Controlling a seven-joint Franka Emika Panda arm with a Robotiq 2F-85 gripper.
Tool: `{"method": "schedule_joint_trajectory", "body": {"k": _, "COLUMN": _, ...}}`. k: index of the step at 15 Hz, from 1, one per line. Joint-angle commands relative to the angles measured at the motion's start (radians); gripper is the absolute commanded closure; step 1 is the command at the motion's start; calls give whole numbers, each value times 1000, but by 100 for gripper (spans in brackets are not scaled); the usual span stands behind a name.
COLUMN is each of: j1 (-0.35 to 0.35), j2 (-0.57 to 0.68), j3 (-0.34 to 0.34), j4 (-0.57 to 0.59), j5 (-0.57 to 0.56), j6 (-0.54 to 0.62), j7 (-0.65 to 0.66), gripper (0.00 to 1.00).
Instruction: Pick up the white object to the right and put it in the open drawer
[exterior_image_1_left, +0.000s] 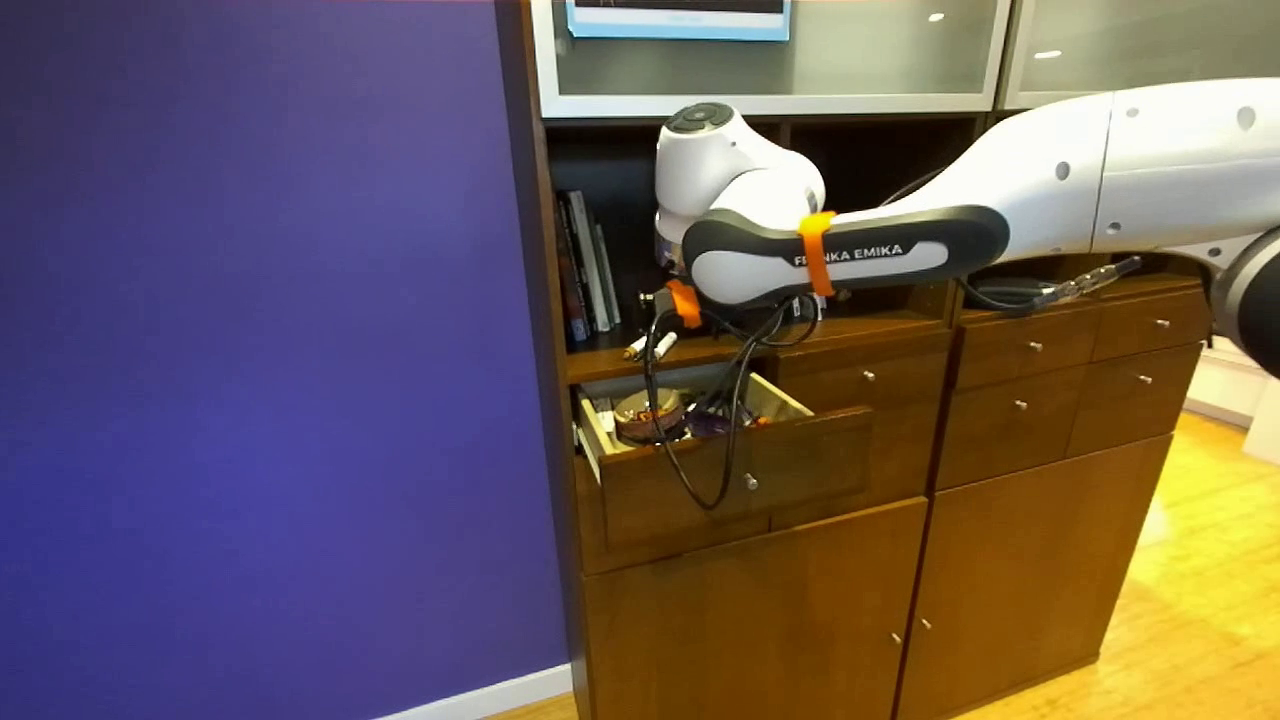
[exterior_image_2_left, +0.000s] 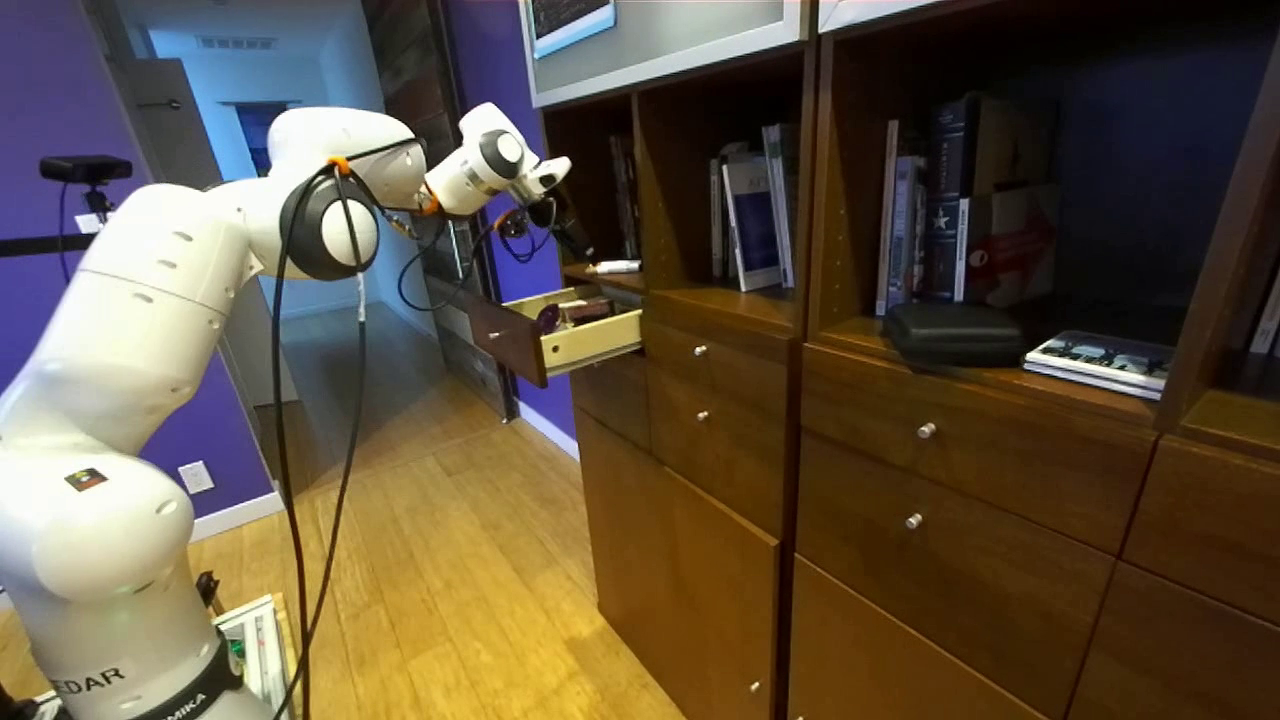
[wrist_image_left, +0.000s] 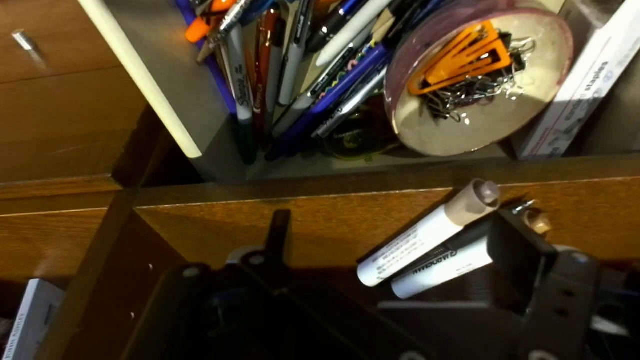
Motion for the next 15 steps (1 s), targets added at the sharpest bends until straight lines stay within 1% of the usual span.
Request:
{"method": "schedule_joint_trajectory", "body": {"k": 1, "j1": 40, "j2": 92, "j3": -39, "j4": 134, "j5": -55, "j6": 12, "j7": 65, "gripper": 0}}
{"method": "schedule_joint_trajectory", "body": {"k": 4, "j1": 50, "j2": 139, "j3": -57, "j4": 194, "j5": -59, "j6": 5, "j7": 91, "gripper": 0}}
{"method": "schedule_joint_trajectory", "body": {"k": 8, "j1": 54, "j2": 179, "j3": -70, "j4": 245, "j5": -51, "j6": -7, "j7": 94, "gripper": 0}}
{"method": "schedule_joint_trajectory", "body": {"k": 15, "j1": 48, "j2": 196, "j3": -67, "j4": 272, "j5": -35, "j6": -48, "j7": 78, "gripper": 0}}
